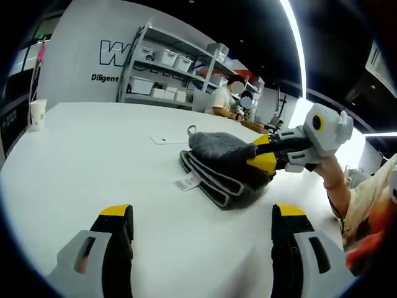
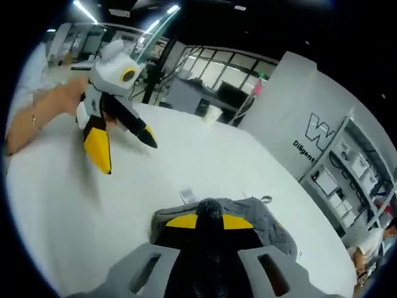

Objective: Open the folded towel by lifting each exposed corner and separating the folded layers until the towel lies flat within the target outline without major curled edges

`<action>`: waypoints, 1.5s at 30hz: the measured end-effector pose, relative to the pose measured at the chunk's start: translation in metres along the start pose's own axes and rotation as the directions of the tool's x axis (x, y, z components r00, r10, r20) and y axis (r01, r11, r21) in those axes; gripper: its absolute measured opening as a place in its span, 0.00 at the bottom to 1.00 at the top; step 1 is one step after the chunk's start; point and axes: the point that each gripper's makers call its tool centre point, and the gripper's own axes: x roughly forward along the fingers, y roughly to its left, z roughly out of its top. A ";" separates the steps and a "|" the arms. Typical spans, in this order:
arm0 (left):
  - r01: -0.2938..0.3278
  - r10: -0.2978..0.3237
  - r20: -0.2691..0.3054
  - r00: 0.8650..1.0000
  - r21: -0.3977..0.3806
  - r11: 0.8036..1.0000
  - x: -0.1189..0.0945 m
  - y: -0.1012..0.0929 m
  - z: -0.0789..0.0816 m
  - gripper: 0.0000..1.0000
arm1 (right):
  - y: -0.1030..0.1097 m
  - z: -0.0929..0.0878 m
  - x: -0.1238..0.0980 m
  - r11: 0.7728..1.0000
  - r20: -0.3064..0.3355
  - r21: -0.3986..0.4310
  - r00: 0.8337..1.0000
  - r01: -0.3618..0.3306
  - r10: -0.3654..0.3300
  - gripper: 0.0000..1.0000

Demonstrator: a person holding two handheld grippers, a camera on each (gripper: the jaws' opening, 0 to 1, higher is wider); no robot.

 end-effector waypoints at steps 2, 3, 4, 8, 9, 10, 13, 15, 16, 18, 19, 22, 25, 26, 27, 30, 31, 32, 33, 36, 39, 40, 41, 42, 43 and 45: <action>-0.004 0.004 0.002 1.000 0.001 1.000 -0.001 0.001 0.001 0.91 | -0.005 0.002 -0.004 1.000 0.013 0.014 1.000 0.014 -0.014 0.05; -0.004 0.004 0.003 1.000 0.000 1.000 -0.001 0.001 0.001 0.91 | -0.009 0.003 -0.006 0.999 0.021 0.022 0.999 0.025 -0.025 0.05; -0.004 0.004 0.004 1.000 -0.001 1.000 -0.001 0.001 0.001 0.91 | -0.012 0.004 -0.009 0.999 0.027 0.029 0.999 0.036 -0.037 0.05; -0.003 0.003 -0.001 1.000 -0.003 1.000 0.000 0.001 -0.001 0.90 | -0.032 0.007 -0.021 0.994 0.049 0.044 0.993 0.103 -0.105 0.05; 0.000 0.000 -0.003 1.000 -0.004 1.000 0.001 0.001 -0.001 0.90 | -0.036 0.007 -0.025 0.992 0.052 0.053 0.992 0.112 -0.115 0.05; 0.002 -0.002 -0.002 1.000 -0.005 1.000 0.001 0.000 -0.001 0.90 | -0.040 0.007 -0.029 0.990 0.056 0.063 0.990 0.124 -0.127 0.05; 0.002 -0.002 -0.002 1.000 -0.006 1.000 0.002 0.000 -0.001 0.90 | -0.053 0.003 -0.042 0.983 0.060 0.091 0.984 0.162 -0.168 0.04; 0.002 -0.002 -0.003 1.000 -0.005 1.000 0.002 0.000 -0.002 0.90 | -0.062 0.000 -0.050 0.976 0.060 0.105 0.979 0.190 -0.197 0.04; 0.002 -0.002 -0.003 1.000 -0.005 1.000 0.002 0.000 -0.001 0.90 | -0.063 0.000 -0.051 0.975 0.062 0.107 0.977 0.196 -0.203 0.04; 0.002 -0.002 -0.001 1.000 -0.004 1.000 0.001 0.000 -0.001 0.90 | -0.074 -0.003 -0.061 0.964 0.067 0.122 0.967 0.236 -0.246 0.04; 0.001 -0.001 -0.002 1.000 -0.004 1.000 0.001 0.000 -0.001 0.90 | -0.077 -0.004 -0.066 0.960 0.067 0.134 0.964 0.248 -0.258 0.04; 0.000 0.000 -0.005 1.000 -0.008 1.000 0.002 0.000 -0.003 0.90 | -0.086 -0.011 -0.078 0.948 0.065 0.155 0.955 0.278 -0.290 0.04; 0.003 -0.003 -0.008 1.000 -0.012 1.000 0.004 0.000 -0.004 0.90 | -0.097 -0.020 -0.090 0.933 0.057 0.179 0.943 0.313 -0.327 0.04; 0.005 -0.005 -0.010 1.000 -0.013 1.000 0.004 -0.001 -0.005 0.90 | -0.101 -0.023 -0.094 0.927 0.055 0.187 0.939 0.325 -0.340 0.04; 0.005 -0.005 -0.010 1.000 -0.012 1.000 0.005 -0.001 -0.005 0.90 | -0.107 -0.027 -0.099 0.916 0.056 0.196 0.929 0.349 -0.366 0.04; 0.010 -0.011 -0.012 1.000 -0.016 1.000 0.007 -0.002 -0.006 0.89 | -0.114 -0.037 -0.107 0.903 0.047 0.209 0.918 0.376 -0.393 0.04; 0.013 -0.013 -0.016 1.000 -0.015 1.000 0.008 -0.003 -0.007 0.89 | -0.116 -0.039 -0.109 0.899 0.044 0.219 0.916 0.380 -0.398 0.04; 0.014 -0.015 -0.020 1.000 -0.011 1.000 0.009 -0.003 -0.007 0.89 | -0.117 -0.041 -0.111 0.897 0.043 0.224 0.916 0.381 -0.400 0.04; 0.014 -0.014 -0.022 1.000 -0.010 1.000 0.009 -0.003 -0.008 0.89 | -0.119 -0.044 -0.113 0.894 0.040 0.229 0.914 0.385 -0.404 0.04; 0.012 -0.012 -0.030 0.999 0.006 1.000 0.009 -0.005 -0.008 0.89 | -0.126 -0.053 -0.122 0.879 0.026 0.243 0.903 0.411 -0.430 0.04; 0.016 -0.015 -0.031 0.999 0.018 1.000 0.009 -0.007 -0.007 0.89 | -0.133 -0.062 -0.130 0.862 0.012 0.261 0.892 0.434 -0.452 0.04; 0.019 -0.018 -0.027 0.999 0.019 1.000 0.009 -0.008 -0.006 0.90 | -0.135 -0.066 -0.132 0.857 0.006 0.267 0.889 0.440 -0.459 0.04; 0.025 -0.024 -0.019 1.000 0.019 1.000 0.009 -0.009 -0.004 0.91 | -0.138 -0.070 -0.135 0.849 0.001 0.277 0.883 0.450 -0.469 0.04; 0.031 -0.031 -0.009 0.999 0.014 0.999 0.009 -0.010 -0.002 0.91 | -0.142 -0.075 -0.138 0.840 -0.003 0.286 0.877 0.460 -0.480 0.04; 0.036 -0.036 -0.005 0.999 0.013 0.999 0.009 -0.011 -0.002 0.91 | -0.144 -0.080 -0.140 0.831 -0.011 0.295 0.872 0.471 -0.490 0.04; 0.040 -0.040 -0.004 0.999 0.017 0.999 0.009 -0.012 -0.001 0.91 | -0.149 -0.091 -0.145 0.811 -0.028 0.318 0.860 0.491 -0.510 0.04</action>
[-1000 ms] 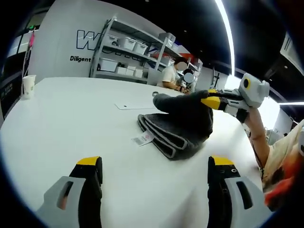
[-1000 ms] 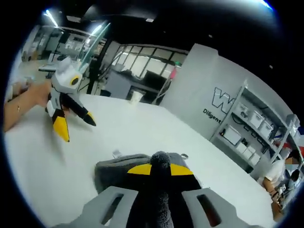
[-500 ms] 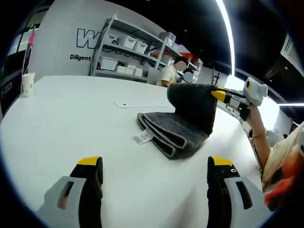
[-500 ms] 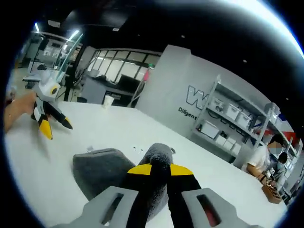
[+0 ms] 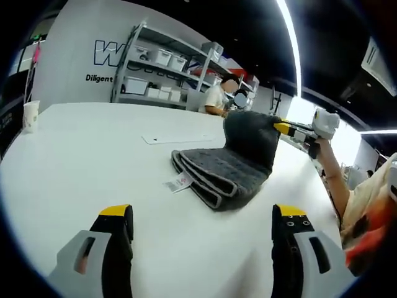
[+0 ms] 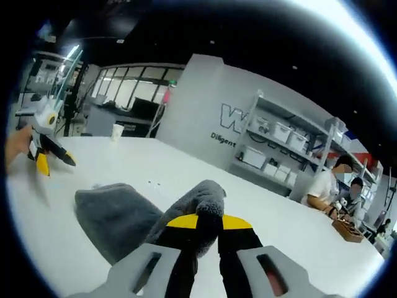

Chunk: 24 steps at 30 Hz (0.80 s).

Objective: Open the folded towel by lifting each exposed corner and separating the folded layers until the towel lies flat within the target outline without major curled edges

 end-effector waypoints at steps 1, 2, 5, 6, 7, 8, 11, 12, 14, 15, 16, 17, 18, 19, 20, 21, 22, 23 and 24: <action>-0.002 0.002 -0.001 1.000 0.002 1.000 0.000 0.000 0.000 0.91 | -0.004 -0.004 -0.001 1.000 -0.007 0.008 1.000 0.006 -0.006 0.04; -0.006 0.006 -0.004 1.000 0.005 1.000 0.000 0.001 -0.001 0.91 | -0.008 -0.008 -0.002 1.000 -0.013 0.019 1.000 0.017 -0.016 0.04; -0.026 0.026 -0.017 1.000 0.015 1.000 0.000 0.005 -0.003 0.90 | -0.018 -0.018 -0.004 0.998 -0.031 0.045 0.999 0.038 -0.036 0.04; -0.032 0.033 -0.021 0.999 0.022 0.999 -0.001 0.006 -0.003 0.90 | -0.022 -0.022 -0.005 0.997 -0.039 0.055 0.998 0.048 -0.046 0.04; -0.034 0.035 -0.026 0.999 0.028 0.999 -0.001 0.006 -0.004 0.90 | -0.025 -0.027 -0.006 0.996 -0.048 0.063 0.997 0.055 -0.052 0.04; -0.035 0.036 -0.029 0.999 0.031 0.999 -0.002 0.006 -0.004 0.90 | -0.027 -0.032 -0.007 0.996 -0.060 0.071 0.997 0.059 -0.055 0.04; -0.031 0.031 -0.024 0.999 0.031 0.999 -0.002 0.004 -0.003 0.90 | -0.033 -0.046 -0.010 0.992 -0.084 0.097 0.994 0.074 -0.066 0.04; -0.031 0.032 -0.022 0.999 0.031 0.999 -0.002 0.004 -0.002 0.90 | -0.035 -0.050 -0.011 0.991 -0.092 0.106 0.993 0.077 -0.067 0.04; -0.028 0.029 -0.022 0.999 0.037 0.999 -0.002 0.003 -0.002 0.90 | -0.036 -0.060 -0.013 0.990 -0.109 0.119 0.992 0.081 -0.068 0.04; -0.027 0.027 -0.023 0.999 0.039 0.999 -0.002 0.002 -0.002 0.90 | -0.037 -0.065 -0.014 0.988 -0.119 0.128 0.991 0.082 -0.067 0.04; -0.025 0.026 -0.024 0.999 0.042 0.999 -0.001 0.002 -0.002 0.90 | -0.038 -0.072 -0.014 0.986 -0.129 0.142 0.989 0.085 -0.066 0.04; -0.024 0.026 -0.024 0.999 0.043 0.999 -0.001 0.002 -0.002 0.90 | -0.038 -0.078 -0.015 0.984 -0.141 0.155 0.988 0.084 -0.062 0.04; -0.023 0.024 -0.023 0.999 0.041 0.999 -0.001 0.002 -0.002 0.90 | -0.038 -0.083 -0.016 0.982 -0.153 0.168 0.987 0.083 -0.057 0.04; -0.021 0.022 -0.023 0.999 0.039 0.999 -0.001 0.002 -0.002 0.90 | -0.038 -0.090 -0.016 0.979 -0.168 0.185 0.984 0.083 -0.052 0.04; -0.020 0.021 -0.023 1.000 0.036 0.999 -0.001 0.002 -0.002 0.90 | -0.038 -0.096 -0.016 0.977 -0.180 0.197 0.983 0.083 -0.047 0.04; -0.018 0.019 -0.021 1.000 0.031 0.999 -0.001 0.003 -0.003 0.90 | -0.038 -0.104 -0.017 0.974 -0.193 0.211 0.980 0.081 -0.040 0.04; -0.014 0.014 -0.018 1.000 0.026 1.000 -0.001 0.002 -0.002 0.89 | -0.038 -0.109 -0.017 0.972 -0.200 0.221 0.979 0.081 -0.036 0.04; -0.010 0.010 -0.014 1.000 0.020 1.000 -0.001 0.002 -0.002 0.89 | -0.037 -0.113 -0.017 0.971 -0.210 0.225 0.977 0.079 -0.031 0.04; -0.007 0.007 -0.011 1.000 0.016 1.000 -0.001 0.002 -0.001 0.89 | -0.037 -0.118 -0.018 0.971 -0.222 0.226 0.975 0.079 -0.028 0.05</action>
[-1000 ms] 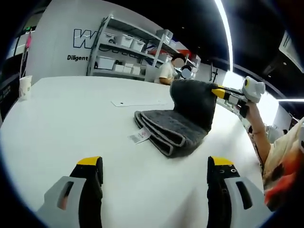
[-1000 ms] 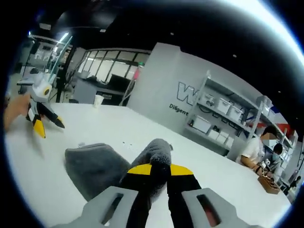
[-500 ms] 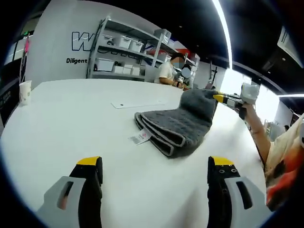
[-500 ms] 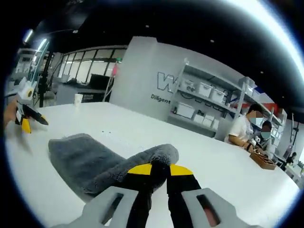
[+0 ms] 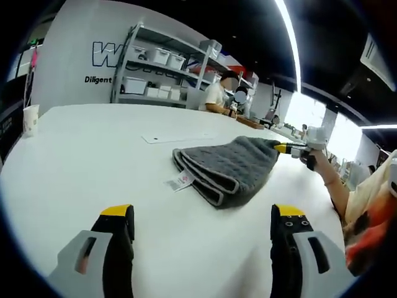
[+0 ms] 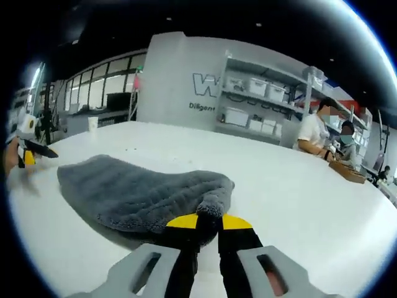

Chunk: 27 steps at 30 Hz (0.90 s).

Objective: Open the folded towel by lifting each exposed corner and separating the folded layers until the towel lies flat within the target outline without major curled edges

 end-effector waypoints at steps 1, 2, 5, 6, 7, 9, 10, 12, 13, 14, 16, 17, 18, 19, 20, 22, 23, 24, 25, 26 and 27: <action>0.001 -0.001 0.001 1.000 -0.001 1.000 0.000 0.000 0.000 0.89 | 0.000 -0.004 0.000 1.000 -0.012 -0.001 1.000 0.000 0.000 0.05; 0.001 -0.001 0.003 1.000 -0.001 1.000 0.000 0.000 0.001 0.89 | 0.000 -0.008 0.000 1.000 -0.020 -0.003 1.000 0.000 -0.001 0.05; -0.001 0.001 0.001 1.000 0.001 1.000 0.000 0.000 0.000 0.89 | 0.000 -0.020 0.002 1.000 -0.046 -0.003 0.999 -0.004 0.004 0.05; -0.002 0.002 0.001 1.000 0.001 1.000 0.000 0.001 0.000 0.89 | 0.000 -0.023 0.003 1.000 -0.054 -0.001 0.999 -0.006 0.006 0.05; -0.001 0.001 0.001 1.000 0.001 1.000 0.000 0.001 0.000 0.89 | 0.000 -0.029 0.004 1.000 -0.075 -0.005 0.997 -0.013 0.012 0.06; -0.001 0.001 0.001 1.000 0.002 1.000 0.000 0.000 0.000 0.89 | -0.001 -0.039 0.006 1.000 -0.103 -0.023 0.995 -0.008 0.006 0.07; 0.000 0.000 0.002 1.000 0.003 1.000 0.000 0.000 0.000 0.89 | -0.001 -0.040 0.006 1.000 -0.100 -0.023 0.995 -0.006 0.004 0.07; 0.001 -0.001 0.003 1.000 0.003 1.000 0.000 0.000 0.001 0.89 | -0.001 -0.039 0.005 1.000 -0.092 -0.016 0.996 -0.011 0.010 0.07; 0.003 -0.003 0.005 1.000 0.002 1.000 0.000 0.000 0.001 0.89 | -0.001 -0.038 0.005 1.000 -0.092 -0.014 0.996 -0.012 0.011 0.07; 0.007 -0.007 0.008 1.000 -0.001 1.000 0.000 0.000 0.002 0.88 | -0.001 -0.038 0.005 1.000 -0.094 -0.015 0.995 -0.017 0.015 0.08; 0.009 -0.009 0.009 1.000 -0.001 1.000 0.000 0.000 0.002 0.88 | -0.002 -0.038 0.005 1.000 -0.097 -0.020 0.995 -0.016 0.014 0.10; 0.007 -0.007 0.008 1.000 0.001 1.000 0.000 0.000 0.002 0.88 | -0.003 -0.038 0.004 0.999 -0.099 -0.037 0.995 -0.005 0.001 0.13; 0.005 -0.005 0.006 1.000 0.004 1.000 0.000 0.000 0.002 0.88 | -0.005 -0.037 0.003 0.998 -0.103 -0.059 0.995 0.004 -0.010 0.15; 0.005 -0.005 0.006 1.000 0.005 1.000 -0.001 0.000 0.002 0.88 | -0.008 -0.037 0.002 0.996 -0.110 -0.089 0.994 0.017 -0.027 0.18; 0.006 -0.006 0.007 1.000 0.005 1.000 -0.001 0.000 0.002 0.88 | -0.011 -0.035 0.000 0.991 -0.110 -0.127 0.993 0.030 -0.044 0.25; 0.009 -0.009 0.010 1.000 0.004 1.000 -0.001 -0.001 0.003 0.88 | -0.018 -0.032 -0.003 0.980 -0.108 -0.187 0.990 0.070 -0.092 0.39; 0.009 -0.009 0.010 1.000 0.007 1.000 -0.001 -0.002 0.003 0.89 | -0.023 -0.030 -0.006 0.971 -0.112 -0.216 0.986 0.101 -0.127 0.50; 0.009 -0.009 0.010 1.000 0.009 1.000 -0.001 -0.002 0.003 0.89 | -0.026 -0.029 -0.009 0.966 -0.120 -0.231 0.982 0.114 -0.144 0.56; 0.010 -0.010 0.009 1.000 0.010 1.000 -0.001 -0.003 0.003 0.89 | -0.028 -0.028 -0.012 0.963 -0.127 -0.238 0.980 0.123 -0.156 0.61; 0.011 -0.011 0.009 1.000 0.011 1.000 -0.001 -0.003 0.003 0.89 | -0.029 -0.027 -0.014 0.961 -0.129 -0.244 0.978 0.129 -0.164 0.68; 0.013 -0.013 0.010 1.000 0.012 1.000 -0.001 -0.003 0.004 0.89 | -0.031 -0.025 -0.019 0.953 -0.135 -0.270 0.975 0.136 -0.177 0.73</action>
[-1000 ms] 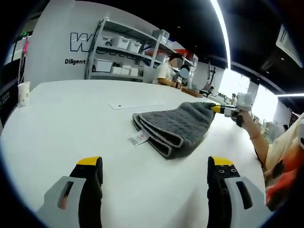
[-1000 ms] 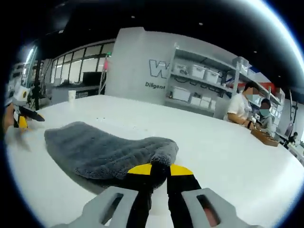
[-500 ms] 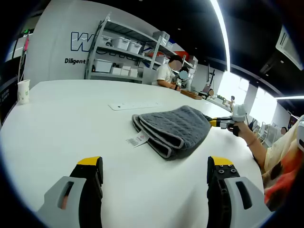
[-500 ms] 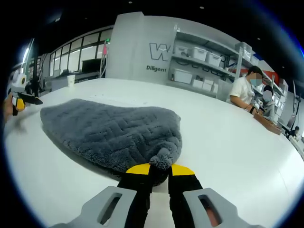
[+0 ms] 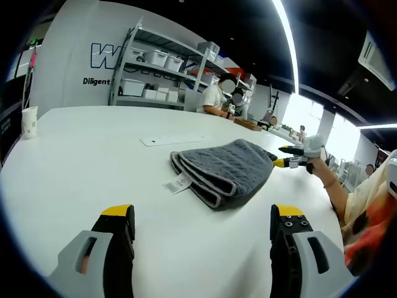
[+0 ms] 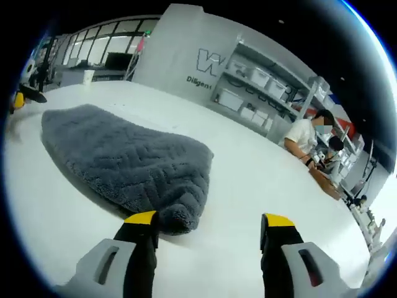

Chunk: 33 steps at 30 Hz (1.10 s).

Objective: Open the folded towel by lifting each exposed corner and separating the folded layers until the towel lies flat within the target outline without major curled edges

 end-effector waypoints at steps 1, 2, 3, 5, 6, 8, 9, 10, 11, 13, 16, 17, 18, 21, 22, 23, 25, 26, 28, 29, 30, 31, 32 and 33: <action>0.004 -0.004 0.003 1.000 0.002 1.000 0.000 -0.001 0.001 0.90 | -0.002 0.002 -0.002 1.000 0.002 -0.027 1.000 0.007 -0.007 0.78; 0.006 -0.006 0.007 1.000 0.003 1.000 0.000 -0.001 0.001 0.90 | -0.002 0.003 -0.005 0.999 0.000 -0.049 1.000 0.009 -0.009 0.86; 0.007 -0.007 0.009 1.000 0.001 1.000 0.000 -0.002 0.002 0.90 | 0.001 0.004 -0.007 0.999 -0.003 -0.054 1.000 0.000 0.000 0.93; 0.010 -0.010 0.011 1.000 0.000 1.000 0.001 -0.003 0.002 0.90 | 0.014 0.007 -0.013 0.995 -0.010 -0.079 0.998 -0.058 0.058 0.97; 0.010 -0.010 0.008 1.000 0.001 1.000 0.001 -0.003 0.001 0.91 | 0.021 0.009 -0.016 0.994 -0.008 -0.069 0.997 -0.080 0.080 0.99; 0.010 -0.010 0.000 1.000 0.003 1.000 0.001 -0.003 0.000 0.91 | 0.027 0.010 -0.018 0.991 -0.025 -0.080 0.995 -0.103 0.101 0.99; 0.010 -0.010 -0.002 1.000 0.005 1.000 0.001 -0.003 -0.001 0.92 | 0.031 0.011 -0.019 0.990 -0.035 -0.085 0.994 -0.110 0.107 0.99; 0.011 -0.011 -0.004 1.000 0.006 1.000 0.001 -0.004 -0.001 0.92 | 0.035 0.013 -0.020 0.989 -0.040 -0.090 0.993 -0.116 0.113 0.99; 0.012 -0.012 -0.006 1.000 0.008 1.000 0.002 -0.004 -0.001 0.92 | 0.040 0.016 -0.022 0.987 -0.041 -0.101 0.992 -0.127 0.123 0.99; 0.015 -0.014 -0.007 1.000 0.011 1.000 0.002 -0.005 -0.001 0.93 | 0.049 0.022 -0.024 0.982 -0.034 -0.119 0.989 -0.148 0.145 0.99; 0.016 -0.016 0.001 1.000 0.030 0.999 0.002 -0.007 0.000 0.95 | 0.079 0.042 -0.026 0.961 0.006 -0.157 0.972 -0.229 0.233 0.99; 0.014 -0.014 0.003 1.000 0.031 0.999 0.002 -0.006 0.001 0.96 | 0.088 0.048 -0.028 0.954 0.016 -0.162 0.966 -0.254 0.260 0.99; 0.014 -0.014 0.003 1.000 0.029 0.999 0.002 -0.007 0.001 0.96 | 0.098 0.055 -0.028 0.945 0.030 -0.173 0.958 -0.277 0.286 0.99; 0.015 -0.015 0.001 1.000 0.026 1.000 0.001 -0.006 0.001 0.96 | 0.132 0.073 -0.031 0.915 0.062 -0.215 0.930 -0.342 0.363 0.99; 0.014 -0.014 0.001 1.000 0.028 1.000 0.001 -0.006 0.001 0.96 | 0.140 0.076 -0.032 0.904 0.065 -0.236 0.923 -0.356 0.380 0.99; 0.014 -0.014 0.000 1.000 0.028 1.000 0.001 -0.006 0.001 0.97 | 0.156 0.083 -0.034 0.886 0.075 -0.268 0.909 -0.378 0.410 0.99; 0.016 -0.016 -0.003 1.000 0.026 1.000 0.000 -0.006 0.000 0.98 | 0.180 0.098 -0.038 0.860 0.109 -0.310 0.883 -0.405 0.456 0.99; 0.018 -0.018 -0.005 1.000 0.025 1.000 0.000 -0.006 0.000 0.99 | 0.193 0.104 -0.040 0.843 0.121 -0.331 0.866 -0.425 0.484 0.98; 0.016 -0.016 -0.008 1.000 0.022 1.000 0.000 -0.006 -0.001 0.99 | 0.217 0.114 -0.043 0.813 0.134 -0.349 0.834 -0.466 0.535 0.95; 0.015 -0.015 -0.011 1.000 0.021 1.000 0.000 -0.006 -0.002 0.99 | 0.230 0.117 -0.045 0.792 0.130 -0.361 0.814 -0.493 0.566 0.93; 0.016 -0.015 -0.013 1.000 0.025 1.000 0.000 -0.006 -0.002 0.99 | 0.240 0.120 -0.046 0.776 0.130 -0.369 0.798 -0.512 0.589 0.92; 0.017 -0.016 -0.015 1.000 0.026 1.000 0.000 -0.006 -0.002 0.99 | 0.251 0.123 -0.046 0.764 0.131 -0.376 0.786 -0.524 0.604 0.90; 0.018 -0.018 -0.017 1.000 0.027 0.999 0.000 -0.007 -0.002 0.99 | 0.257 0.125 -0.046 0.757 0.128 -0.385 0.781 -0.529 0.611 0.88; 0.021 -0.021 -0.018 1.000 0.030 0.999 -0.001 -0.007 -0.002 0.99 | 0.261 0.127 -0.045 0.752 0.128 -0.390 0.777 -0.532 0.616 0.86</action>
